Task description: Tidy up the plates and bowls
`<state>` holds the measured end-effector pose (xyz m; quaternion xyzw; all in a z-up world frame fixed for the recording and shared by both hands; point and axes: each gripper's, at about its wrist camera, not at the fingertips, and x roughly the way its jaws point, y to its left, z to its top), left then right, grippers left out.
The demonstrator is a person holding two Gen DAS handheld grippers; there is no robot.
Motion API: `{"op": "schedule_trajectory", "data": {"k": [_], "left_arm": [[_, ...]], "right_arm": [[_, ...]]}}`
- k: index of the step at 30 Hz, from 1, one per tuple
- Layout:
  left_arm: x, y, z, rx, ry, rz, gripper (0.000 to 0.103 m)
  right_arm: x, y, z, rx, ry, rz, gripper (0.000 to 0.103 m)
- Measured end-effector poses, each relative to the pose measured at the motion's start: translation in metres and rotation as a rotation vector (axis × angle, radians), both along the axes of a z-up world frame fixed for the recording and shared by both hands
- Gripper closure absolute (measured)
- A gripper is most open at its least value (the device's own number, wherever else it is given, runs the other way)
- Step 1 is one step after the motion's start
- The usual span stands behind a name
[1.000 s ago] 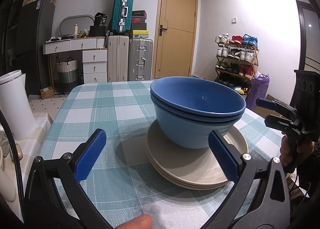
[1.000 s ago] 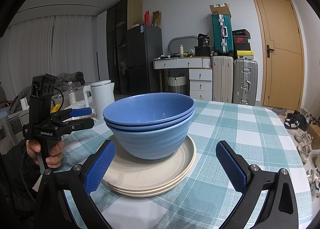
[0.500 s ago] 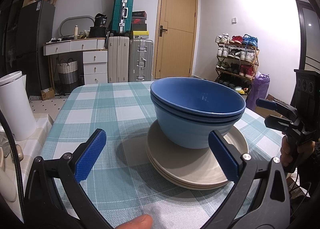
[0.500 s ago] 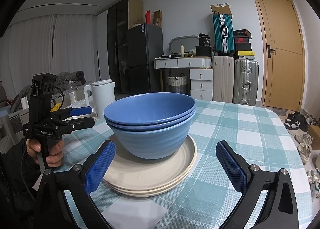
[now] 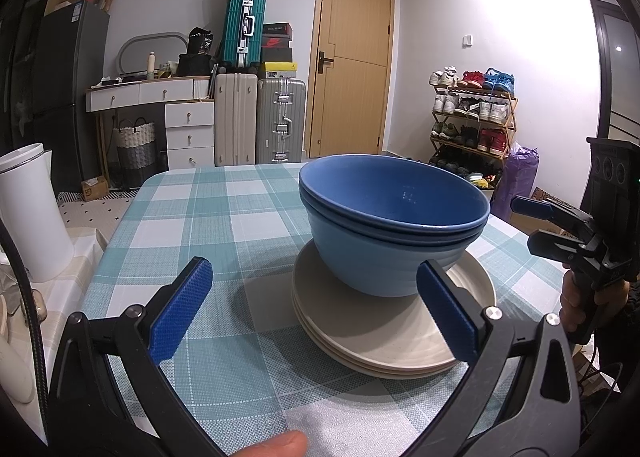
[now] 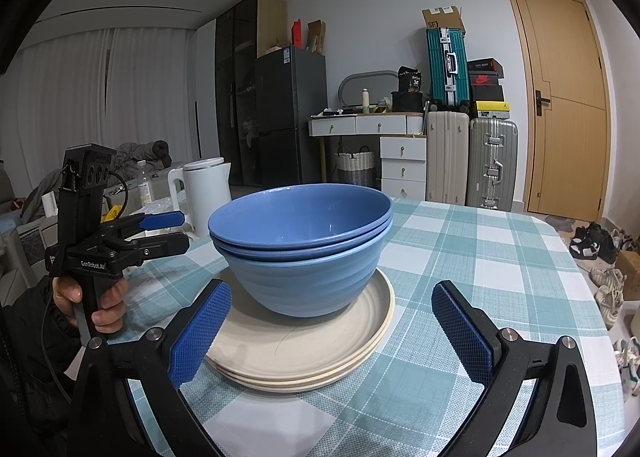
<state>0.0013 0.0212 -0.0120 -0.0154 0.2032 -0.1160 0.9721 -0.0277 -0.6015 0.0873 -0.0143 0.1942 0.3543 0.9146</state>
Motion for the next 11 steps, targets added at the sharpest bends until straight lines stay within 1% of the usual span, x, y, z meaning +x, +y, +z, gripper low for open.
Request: {"op": "schedule_trajectory", "data": {"k": [11], "left_arm": [[0.0023, -0.0011, -0.0011, -0.002, -0.006, 0.005, 0.001]], "right_arm": [[0.0005, 0.0005, -0.0001, -0.001, 0.002, 0.002, 0.001]]}}
